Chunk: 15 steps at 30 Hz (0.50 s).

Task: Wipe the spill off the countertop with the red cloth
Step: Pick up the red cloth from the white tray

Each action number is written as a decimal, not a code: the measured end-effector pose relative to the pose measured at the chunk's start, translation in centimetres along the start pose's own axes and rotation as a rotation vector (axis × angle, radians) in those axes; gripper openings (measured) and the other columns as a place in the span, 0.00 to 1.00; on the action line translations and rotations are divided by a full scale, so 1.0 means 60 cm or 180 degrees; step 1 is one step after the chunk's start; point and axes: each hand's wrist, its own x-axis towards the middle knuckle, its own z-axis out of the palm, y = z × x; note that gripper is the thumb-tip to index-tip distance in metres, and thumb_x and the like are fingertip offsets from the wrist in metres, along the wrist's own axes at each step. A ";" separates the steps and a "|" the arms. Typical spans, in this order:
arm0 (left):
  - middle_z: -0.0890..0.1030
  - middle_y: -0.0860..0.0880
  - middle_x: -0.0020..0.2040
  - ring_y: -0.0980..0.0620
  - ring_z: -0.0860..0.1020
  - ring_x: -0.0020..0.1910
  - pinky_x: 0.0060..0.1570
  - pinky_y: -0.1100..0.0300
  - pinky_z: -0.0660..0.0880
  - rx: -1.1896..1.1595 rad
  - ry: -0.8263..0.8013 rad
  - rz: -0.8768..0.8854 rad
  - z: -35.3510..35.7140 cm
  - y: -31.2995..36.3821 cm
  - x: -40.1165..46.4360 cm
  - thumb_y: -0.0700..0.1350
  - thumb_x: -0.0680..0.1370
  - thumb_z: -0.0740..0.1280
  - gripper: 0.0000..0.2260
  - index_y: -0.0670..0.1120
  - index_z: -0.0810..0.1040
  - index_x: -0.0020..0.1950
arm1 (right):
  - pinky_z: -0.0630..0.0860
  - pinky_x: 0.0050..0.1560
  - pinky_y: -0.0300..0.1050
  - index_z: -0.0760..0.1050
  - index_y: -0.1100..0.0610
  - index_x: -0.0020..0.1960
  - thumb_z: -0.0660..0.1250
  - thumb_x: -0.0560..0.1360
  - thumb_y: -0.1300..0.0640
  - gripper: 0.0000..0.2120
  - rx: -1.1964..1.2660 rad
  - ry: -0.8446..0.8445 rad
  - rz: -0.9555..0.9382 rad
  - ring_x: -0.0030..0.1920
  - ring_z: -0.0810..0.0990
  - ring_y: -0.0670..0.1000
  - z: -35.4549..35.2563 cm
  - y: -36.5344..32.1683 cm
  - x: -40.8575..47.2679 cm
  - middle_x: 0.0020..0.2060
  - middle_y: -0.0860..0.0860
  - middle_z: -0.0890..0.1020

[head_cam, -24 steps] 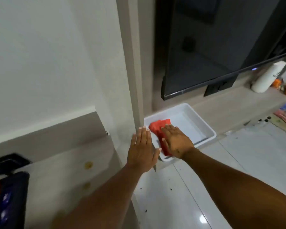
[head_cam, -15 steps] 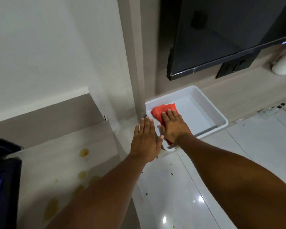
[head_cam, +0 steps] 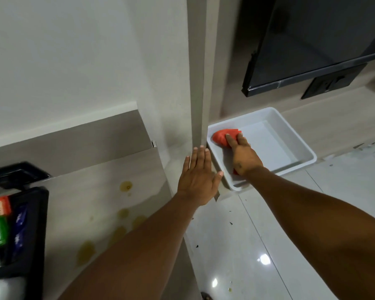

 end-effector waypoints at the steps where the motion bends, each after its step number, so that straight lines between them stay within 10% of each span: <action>1: 0.45 0.42 0.85 0.43 0.43 0.84 0.82 0.45 0.44 0.0022 -0.0007 0.0011 -0.011 -0.004 -0.010 0.62 0.84 0.49 0.35 0.42 0.44 0.83 | 0.54 0.77 0.60 0.49 0.42 0.80 0.50 0.81 0.35 0.30 0.0061 0.0073 -0.0066 0.78 0.57 0.58 -0.008 -0.010 -0.011 0.80 0.50 0.56; 6: 0.49 0.42 0.85 0.42 0.45 0.84 0.82 0.45 0.45 0.0135 0.0175 0.0043 -0.064 -0.027 -0.075 0.62 0.84 0.51 0.35 0.42 0.47 0.83 | 0.64 0.72 0.64 0.57 0.51 0.79 0.60 0.76 0.68 0.34 -0.0054 0.0106 -0.0451 0.76 0.57 0.64 -0.047 -0.059 -0.085 0.79 0.57 0.54; 12: 0.49 0.42 0.85 0.44 0.45 0.84 0.82 0.47 0.41 0.0152 0.0284 -0.0022 -0.084 -0.076 -0.222 0.61 0.84 0.50 0.35 0.42 0.46 0.83 | 0.69 0.68 0.59 0.51 0.42 0.80 0.53 0.84 0.43 0.26 0.0736 0.0166 0.0093 0.76 0.60 0.61 0.003 -0.145 -0.243 0.80 0.48 0.55; 15: 0.51 0.41 0.85 0.43 0.47 0.84 0.82 0.46 0.44 0.0174 0.0301 -0.0203 -0.076 -0.118 -0.328 0.64 0.80 0.42 0.38 0.41 0.48 0.83 | 0.75 0.64 0.59 0.55 0.42 0.78 0.67 0.77 0.64 0.37 0.0556 0.0099 -0.0258 0.74 0.63 0.62 0.061 -0.162 -0.349 0.79 0.50 0.56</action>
